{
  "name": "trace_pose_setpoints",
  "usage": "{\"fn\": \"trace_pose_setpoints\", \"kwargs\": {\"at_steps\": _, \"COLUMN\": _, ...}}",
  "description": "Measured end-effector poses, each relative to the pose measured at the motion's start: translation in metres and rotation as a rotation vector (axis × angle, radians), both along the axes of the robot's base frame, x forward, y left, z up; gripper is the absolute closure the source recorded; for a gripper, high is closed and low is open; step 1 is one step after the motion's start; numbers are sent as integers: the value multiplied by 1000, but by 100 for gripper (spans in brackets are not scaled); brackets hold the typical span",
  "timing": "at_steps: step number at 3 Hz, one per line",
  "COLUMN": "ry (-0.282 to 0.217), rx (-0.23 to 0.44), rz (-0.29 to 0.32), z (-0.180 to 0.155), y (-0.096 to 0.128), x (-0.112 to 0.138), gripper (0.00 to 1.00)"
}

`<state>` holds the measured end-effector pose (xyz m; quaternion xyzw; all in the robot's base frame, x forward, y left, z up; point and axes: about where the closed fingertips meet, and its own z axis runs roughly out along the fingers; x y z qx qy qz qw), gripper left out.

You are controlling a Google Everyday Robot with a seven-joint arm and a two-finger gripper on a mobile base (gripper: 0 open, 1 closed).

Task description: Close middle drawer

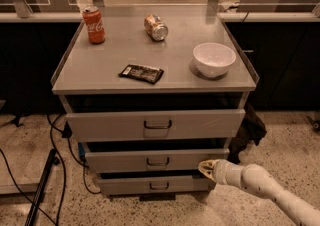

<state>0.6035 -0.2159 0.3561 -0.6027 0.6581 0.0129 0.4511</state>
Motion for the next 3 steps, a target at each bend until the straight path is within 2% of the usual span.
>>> {"fn": "trace_pose_setpoints", "kwargs": {"at_steps": 1, "ry": 136, "rx": -23, "rz": 48, "z": -3, "y": 11, "x": -25, "gripper": 100}}
{"fn": "trace_pose_setpoints", "kwargs": {"at_steps": 2, "ry": 339, "rx": -30, "rz": 67, "z": -12, "y": 9, "x": -76, "gripper": 100}}
{"fn": "trace_pose_setpoints", "kwargs": {"at_steps": 3, "ry": 544, "rx": -10, "rz": 54, "z": -12, "y": 6, "x": -136, "gripper": 100}}
